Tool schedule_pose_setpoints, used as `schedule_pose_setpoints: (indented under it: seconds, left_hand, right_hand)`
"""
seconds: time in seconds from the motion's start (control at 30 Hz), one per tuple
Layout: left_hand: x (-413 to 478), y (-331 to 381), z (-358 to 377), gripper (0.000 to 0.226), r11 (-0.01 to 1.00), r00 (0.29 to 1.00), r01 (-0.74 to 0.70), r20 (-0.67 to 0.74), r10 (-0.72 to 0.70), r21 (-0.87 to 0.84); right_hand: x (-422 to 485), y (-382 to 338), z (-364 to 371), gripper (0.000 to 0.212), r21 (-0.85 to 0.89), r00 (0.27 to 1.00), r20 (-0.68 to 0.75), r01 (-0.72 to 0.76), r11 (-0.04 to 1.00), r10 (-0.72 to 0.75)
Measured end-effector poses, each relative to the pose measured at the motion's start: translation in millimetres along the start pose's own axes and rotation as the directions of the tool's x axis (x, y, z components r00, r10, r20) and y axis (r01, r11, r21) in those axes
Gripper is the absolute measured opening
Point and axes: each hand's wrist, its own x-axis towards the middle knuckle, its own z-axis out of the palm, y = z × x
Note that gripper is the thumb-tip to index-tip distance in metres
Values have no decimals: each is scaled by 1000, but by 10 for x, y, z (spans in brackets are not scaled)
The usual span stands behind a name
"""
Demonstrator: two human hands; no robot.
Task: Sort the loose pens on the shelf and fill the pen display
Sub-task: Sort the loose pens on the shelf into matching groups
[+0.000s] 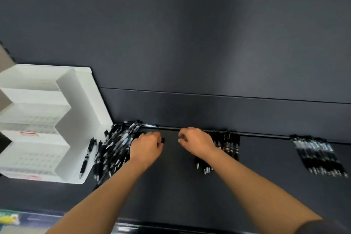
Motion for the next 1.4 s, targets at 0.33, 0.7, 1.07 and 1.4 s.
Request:
schedule_pose_setpoints:
  seconds: [0.33,0.7,1.07,1.4]
  left_hand:
    - [-34,-879,-22,16,999,997,30,68,-30,-11]
    - [-110,-963,117,26,989,989,-28,147,6,146]
    - [-91,-679,201,29,959,980,-65,199,9,275]
    - [94,113,165,17,983,961,-101,241,136,-153]
  right_hand:
    - [317,-691,434,37,15,971,231,-64,998,59]
    - [382,-943,724,15,64,934,331,-165,984,134]
    - [219,-746,660,39,91,941,240,-266,960,239]
    - [-72,-85,255,63,160,897,-56,-425,891,438]
